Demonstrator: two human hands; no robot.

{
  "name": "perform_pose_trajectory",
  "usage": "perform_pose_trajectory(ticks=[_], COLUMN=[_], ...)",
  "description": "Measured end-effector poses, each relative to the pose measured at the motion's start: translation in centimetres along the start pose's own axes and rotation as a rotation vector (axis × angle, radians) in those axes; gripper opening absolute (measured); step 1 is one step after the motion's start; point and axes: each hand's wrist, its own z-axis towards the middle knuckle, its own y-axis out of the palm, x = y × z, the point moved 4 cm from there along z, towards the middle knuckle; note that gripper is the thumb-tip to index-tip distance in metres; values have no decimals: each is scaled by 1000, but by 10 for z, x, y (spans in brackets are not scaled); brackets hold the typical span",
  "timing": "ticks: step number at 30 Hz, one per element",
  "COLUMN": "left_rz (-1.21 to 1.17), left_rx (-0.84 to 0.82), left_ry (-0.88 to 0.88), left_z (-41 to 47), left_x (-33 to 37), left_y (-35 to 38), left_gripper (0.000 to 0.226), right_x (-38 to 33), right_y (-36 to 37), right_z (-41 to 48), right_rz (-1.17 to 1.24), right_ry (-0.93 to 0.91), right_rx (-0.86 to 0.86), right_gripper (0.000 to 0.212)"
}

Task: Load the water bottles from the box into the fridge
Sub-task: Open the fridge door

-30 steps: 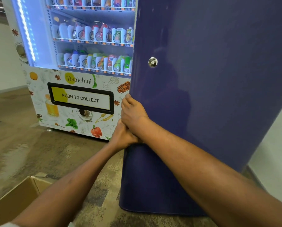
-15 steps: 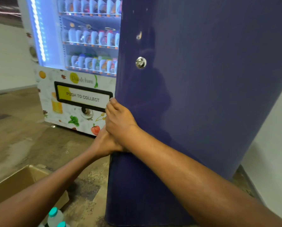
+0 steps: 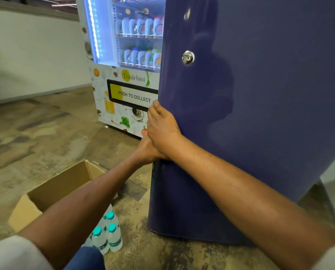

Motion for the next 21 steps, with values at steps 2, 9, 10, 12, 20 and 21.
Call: perform_pose_trajectory(ticks=[2,9,10,12,20,21], left_rz=[25,21,35,56,156,151], left_rx=[6,-17,-17,-36,-29,-34], left_ry=[47,156,149,142,81,73], left_z=[-4,-5,-5,-5,-38,-44], left_x=[2,-1,-5,-10,0,3], left_y=[-2,-6,-5,-4,-10,-11], left_gripper=[91,84,84,85,89,90], right_x=[3,-2,-4,-6,-10,-8], right_y=[-4,-13,-14,-13,-26,-28], right_z=[-7,-8,-8,-11,-40,-45], right_rz=[-16,-53,-57,-73,-65,-49], right_ry=[32,62,85,54,31,39], right_rx=[-31,-63,-80,-38,84,102], right_gripper=[72,63,60,50,29,27])
